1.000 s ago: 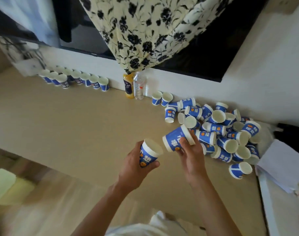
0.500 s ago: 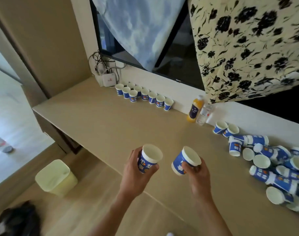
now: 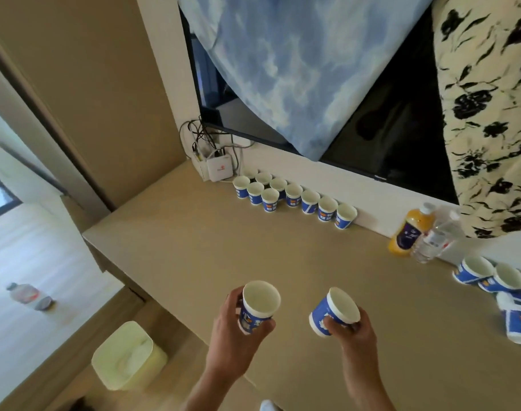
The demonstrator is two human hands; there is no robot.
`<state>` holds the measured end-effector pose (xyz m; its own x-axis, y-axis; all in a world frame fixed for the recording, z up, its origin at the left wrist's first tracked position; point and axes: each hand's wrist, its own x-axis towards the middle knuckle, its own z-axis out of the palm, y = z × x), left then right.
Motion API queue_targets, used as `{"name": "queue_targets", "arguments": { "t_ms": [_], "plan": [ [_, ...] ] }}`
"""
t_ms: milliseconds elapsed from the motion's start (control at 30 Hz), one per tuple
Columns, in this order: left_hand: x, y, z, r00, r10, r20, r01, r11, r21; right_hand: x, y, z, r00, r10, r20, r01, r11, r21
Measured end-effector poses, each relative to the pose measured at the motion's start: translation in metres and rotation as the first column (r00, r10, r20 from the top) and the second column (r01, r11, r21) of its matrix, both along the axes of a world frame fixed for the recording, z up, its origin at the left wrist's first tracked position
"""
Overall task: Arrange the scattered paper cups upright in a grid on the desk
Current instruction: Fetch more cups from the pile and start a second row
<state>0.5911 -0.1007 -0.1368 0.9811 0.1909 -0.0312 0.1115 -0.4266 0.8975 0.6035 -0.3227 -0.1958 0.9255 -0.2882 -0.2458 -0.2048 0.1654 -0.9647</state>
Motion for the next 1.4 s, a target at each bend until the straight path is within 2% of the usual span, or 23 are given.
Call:
{"name": "queue_targets", "arguments": {
  "t_ms": [267, 533, 667, 900, 1233, 1400],
  "plan": [
    [0.109, 0.057, -0.003, 0.995, -0.092, -0.037, 0.093, 0.996, 0.017, 0.085, 0.061, 0.006, 0.999, -0.028, 0.027, 0.027, 0.999, 0.023],
    [0.213, 0.083, -0.049, 0.962, -0.271, -0.037, 0.269, 0.962, -0.044, 0.139, 0.106, -0.017, 0.986, -0.166, 0.014, 0.166, 0.984, -0.059],
    [0.253, 0.092, -0.081, 0.951, -0.306, -0.041, 0.303, 0.951, -0.066, 0.163, 0.117, -0.042, 0.973, -0.230, -0.003, 0.229, 0.971, -0.062],
    [0.292, 0.100, -0.137, 0.940, -0.342, -0.012, 0.339, 0.935, -0.108, 0.209, 0.114, -0.097, 0.972, -0.231, 0.030, 0.233, 0.964, -0.126],
    [0.338, 0.094, -0.181, 0.917, -0.380, 0.124, 0.392, 0.915, -0.098, 0.305, 0.104, -0.147, 0.951, -0.222, 0.213, 0.265, 0.942, -0.204],
    [0.341, 0.088, -0.199, 0.903, -0.394, 0.171, 0.413, 0.906, -0.096, 0.353, 0.101, -0.171, 0.935, -0.249, 0.251, 0.307, 0.924, -0.226]
  ]
}}
